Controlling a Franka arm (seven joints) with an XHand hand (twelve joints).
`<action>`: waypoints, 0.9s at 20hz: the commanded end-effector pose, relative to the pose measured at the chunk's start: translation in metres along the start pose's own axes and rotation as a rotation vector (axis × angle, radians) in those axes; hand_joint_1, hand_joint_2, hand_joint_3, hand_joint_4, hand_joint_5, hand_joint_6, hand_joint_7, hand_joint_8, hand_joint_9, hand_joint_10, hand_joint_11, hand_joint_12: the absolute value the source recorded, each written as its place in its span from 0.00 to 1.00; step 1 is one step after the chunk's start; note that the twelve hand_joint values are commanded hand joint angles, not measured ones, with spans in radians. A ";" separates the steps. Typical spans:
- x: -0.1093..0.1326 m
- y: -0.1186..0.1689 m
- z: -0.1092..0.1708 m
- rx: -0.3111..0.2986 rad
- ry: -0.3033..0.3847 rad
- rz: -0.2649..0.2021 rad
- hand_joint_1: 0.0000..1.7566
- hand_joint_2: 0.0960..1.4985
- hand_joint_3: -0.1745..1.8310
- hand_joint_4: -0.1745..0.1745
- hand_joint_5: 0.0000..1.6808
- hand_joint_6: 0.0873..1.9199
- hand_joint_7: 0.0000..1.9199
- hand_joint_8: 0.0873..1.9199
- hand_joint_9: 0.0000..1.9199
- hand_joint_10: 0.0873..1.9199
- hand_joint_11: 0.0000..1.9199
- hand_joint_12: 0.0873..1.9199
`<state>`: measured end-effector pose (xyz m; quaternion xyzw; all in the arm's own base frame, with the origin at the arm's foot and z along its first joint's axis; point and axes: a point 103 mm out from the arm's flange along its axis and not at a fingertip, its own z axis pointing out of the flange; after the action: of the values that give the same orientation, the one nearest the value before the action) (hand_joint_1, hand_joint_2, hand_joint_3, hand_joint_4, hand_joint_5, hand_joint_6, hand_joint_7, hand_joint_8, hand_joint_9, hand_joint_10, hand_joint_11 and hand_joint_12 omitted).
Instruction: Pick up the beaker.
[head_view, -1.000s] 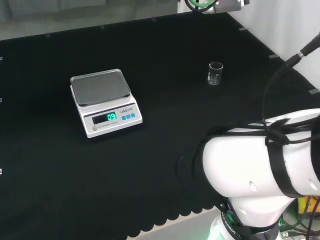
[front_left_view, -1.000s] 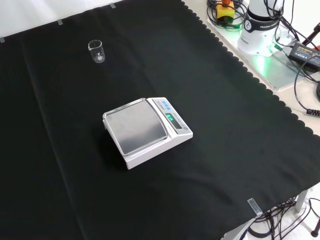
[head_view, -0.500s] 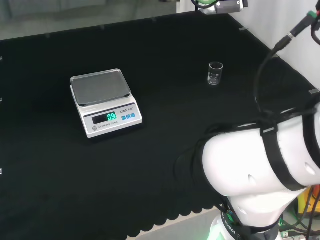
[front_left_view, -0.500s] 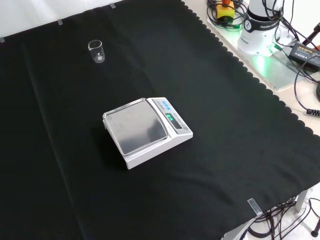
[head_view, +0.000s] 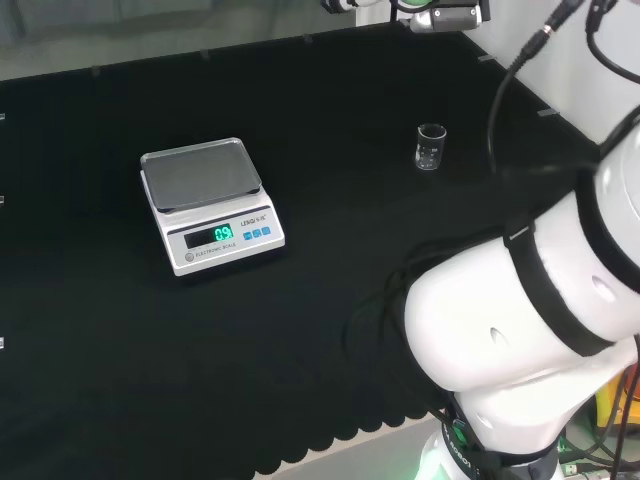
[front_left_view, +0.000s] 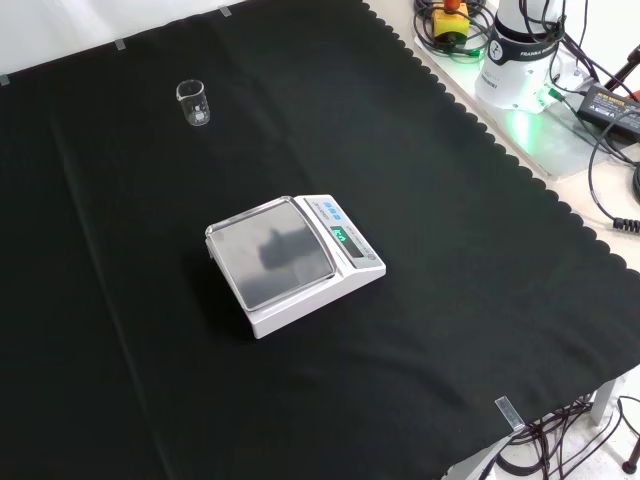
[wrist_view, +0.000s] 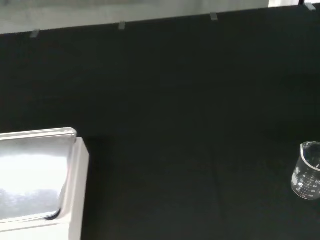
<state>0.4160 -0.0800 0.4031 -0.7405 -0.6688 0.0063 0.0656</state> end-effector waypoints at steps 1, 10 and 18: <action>-0.047 0.059 0.024 0.026 0.020 0.043 0.22 0.48 0.17 0.27 0.06 0.00 0.00 0.00 0.00 0.15 0.00 0.74; -0.102 0.100 0.067 0.130 0.058 0.157 0.22 0.47 0.15 0.30 0.06 0.00 0.03 0.00 0.00 0.18 0.00 0.74; -0.132 0.119 0.098 0.200 0.090 0.224 0.21 0.45 0.14 0.24 0.11 0.00 0.03 0.00 0.00 0.18 0.00 0.73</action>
<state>0.5044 -0.1850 0.3078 -0.7851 -0.6027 0.0449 0.1358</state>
